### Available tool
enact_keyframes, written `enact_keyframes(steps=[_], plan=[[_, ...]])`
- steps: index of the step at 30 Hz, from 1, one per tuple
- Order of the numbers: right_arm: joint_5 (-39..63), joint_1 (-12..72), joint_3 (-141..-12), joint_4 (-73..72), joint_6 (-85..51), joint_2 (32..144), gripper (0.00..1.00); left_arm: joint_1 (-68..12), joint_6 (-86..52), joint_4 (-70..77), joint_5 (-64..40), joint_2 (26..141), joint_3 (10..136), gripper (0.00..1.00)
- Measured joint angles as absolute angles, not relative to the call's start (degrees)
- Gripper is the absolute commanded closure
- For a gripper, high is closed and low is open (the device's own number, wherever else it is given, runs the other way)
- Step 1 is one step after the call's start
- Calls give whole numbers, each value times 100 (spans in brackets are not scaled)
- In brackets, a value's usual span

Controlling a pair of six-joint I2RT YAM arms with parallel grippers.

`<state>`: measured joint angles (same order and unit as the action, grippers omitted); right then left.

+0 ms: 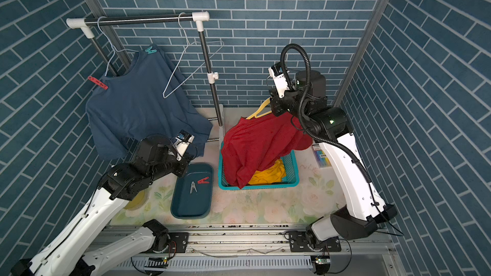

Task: Remove the clothespins securing t-shirts to the hanger
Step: Place the clothespin in the storage box, then adjust the hanger.

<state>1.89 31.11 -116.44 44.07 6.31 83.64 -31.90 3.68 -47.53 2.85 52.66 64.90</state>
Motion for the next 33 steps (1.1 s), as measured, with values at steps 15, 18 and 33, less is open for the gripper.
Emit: enact_keyframes(steps=[15,18,33], plan=[[110,3111,-11515,4366,631,8364,100,-3190,364,-4777,318,5306,6567,53],[99,3111,-11511,4364,631,8361,100,-3190,401,-4777,298,5328,6654,49],[-3,3111,-11367,4362,628,8259,100,-3854,1188,-4379,-351,7192,9605,42]])
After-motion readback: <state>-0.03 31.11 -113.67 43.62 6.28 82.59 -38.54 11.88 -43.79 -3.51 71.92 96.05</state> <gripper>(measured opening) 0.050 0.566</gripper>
